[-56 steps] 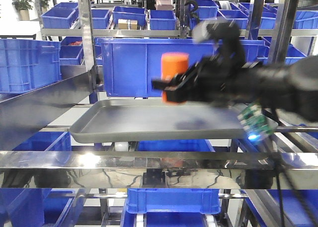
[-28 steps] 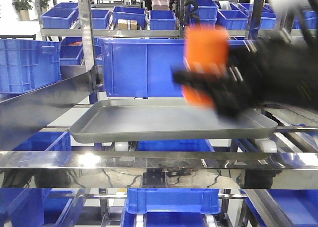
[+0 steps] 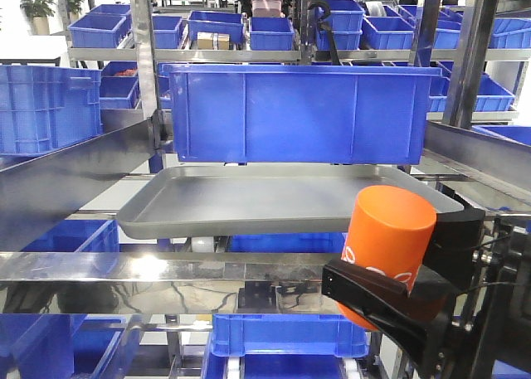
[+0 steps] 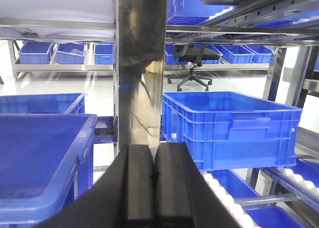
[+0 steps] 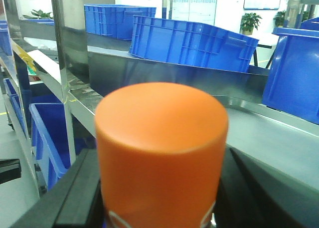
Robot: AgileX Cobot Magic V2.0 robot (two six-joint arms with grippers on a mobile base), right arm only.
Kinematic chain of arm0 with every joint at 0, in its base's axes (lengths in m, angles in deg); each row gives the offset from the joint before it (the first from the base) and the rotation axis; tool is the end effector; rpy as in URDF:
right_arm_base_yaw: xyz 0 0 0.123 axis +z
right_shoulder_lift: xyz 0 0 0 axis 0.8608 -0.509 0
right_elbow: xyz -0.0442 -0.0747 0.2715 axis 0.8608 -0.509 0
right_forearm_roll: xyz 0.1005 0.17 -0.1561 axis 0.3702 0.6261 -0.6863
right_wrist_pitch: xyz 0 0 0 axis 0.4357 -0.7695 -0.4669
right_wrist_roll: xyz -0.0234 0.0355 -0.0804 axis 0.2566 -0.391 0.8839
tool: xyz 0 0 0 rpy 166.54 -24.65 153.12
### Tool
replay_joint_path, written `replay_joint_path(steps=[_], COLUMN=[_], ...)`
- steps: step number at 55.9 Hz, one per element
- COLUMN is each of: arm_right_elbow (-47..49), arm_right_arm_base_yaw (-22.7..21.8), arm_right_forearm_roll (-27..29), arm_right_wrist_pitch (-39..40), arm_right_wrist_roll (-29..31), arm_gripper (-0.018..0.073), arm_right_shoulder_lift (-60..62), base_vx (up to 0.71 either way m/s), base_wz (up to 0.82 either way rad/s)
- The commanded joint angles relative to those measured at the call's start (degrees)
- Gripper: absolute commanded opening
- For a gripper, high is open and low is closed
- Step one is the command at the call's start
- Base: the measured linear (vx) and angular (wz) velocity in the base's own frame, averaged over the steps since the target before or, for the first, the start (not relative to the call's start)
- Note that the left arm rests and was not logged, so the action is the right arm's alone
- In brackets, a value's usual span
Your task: Grab orange capacitor from left shelf to right conveyor
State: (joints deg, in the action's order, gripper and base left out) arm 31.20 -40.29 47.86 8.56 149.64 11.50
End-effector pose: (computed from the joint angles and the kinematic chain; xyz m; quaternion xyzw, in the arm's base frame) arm 0.1623 0.1077 0.3882 -0.3189 0.6429 0.2945 0.6311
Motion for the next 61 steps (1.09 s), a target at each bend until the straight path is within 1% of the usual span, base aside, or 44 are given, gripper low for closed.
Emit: replay_joint_path(steps=[1,61], arm_right_elbow=[1.7,1.7], arm_right_arm_base_yaw=[-0.1,-0.2], arm_right_forearm_roll=[3.1,3.1], arm_right_wrist_pitch=[-1.0,-1.1], arm_right_wrist_roll=[0.9,0.9], arm_gripper=[-0.0011,-0.0011], arm_right_shoulder_lift=[0.7,0.7], base_vx=[0.0,0.0], base_wz=[0.0,0.0])
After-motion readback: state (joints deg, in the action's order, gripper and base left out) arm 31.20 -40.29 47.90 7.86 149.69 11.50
